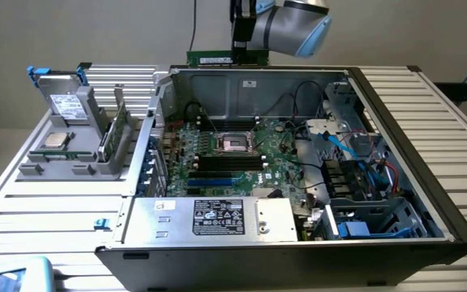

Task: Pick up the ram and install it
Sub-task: 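Insert the ram into the slot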

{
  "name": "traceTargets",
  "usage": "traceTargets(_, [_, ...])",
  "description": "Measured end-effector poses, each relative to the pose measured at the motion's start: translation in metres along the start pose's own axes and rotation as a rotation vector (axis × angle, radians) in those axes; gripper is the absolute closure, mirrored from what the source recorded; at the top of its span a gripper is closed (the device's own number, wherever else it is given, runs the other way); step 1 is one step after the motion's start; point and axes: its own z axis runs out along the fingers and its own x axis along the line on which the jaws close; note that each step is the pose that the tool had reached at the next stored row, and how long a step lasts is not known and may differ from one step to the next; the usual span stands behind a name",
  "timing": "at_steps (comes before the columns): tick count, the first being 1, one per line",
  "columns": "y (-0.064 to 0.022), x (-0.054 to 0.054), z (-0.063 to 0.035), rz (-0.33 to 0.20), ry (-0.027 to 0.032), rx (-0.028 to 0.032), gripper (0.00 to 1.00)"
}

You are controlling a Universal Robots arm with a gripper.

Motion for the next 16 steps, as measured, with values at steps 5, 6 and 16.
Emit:
traceTargets(5, [-0.0008, 0.000, 0.0019, 0.000, 0.0128, -0.0126, 0.85])
traceTargets(6, [-0.0011, 0.000, 0.0023, -0.001, 0.0130, -0.0126, 0.85])
traceTargets(16, [-0.0072, 0.004, 0.0164, -0.005, 0.0133, -0.0143, 0.85])
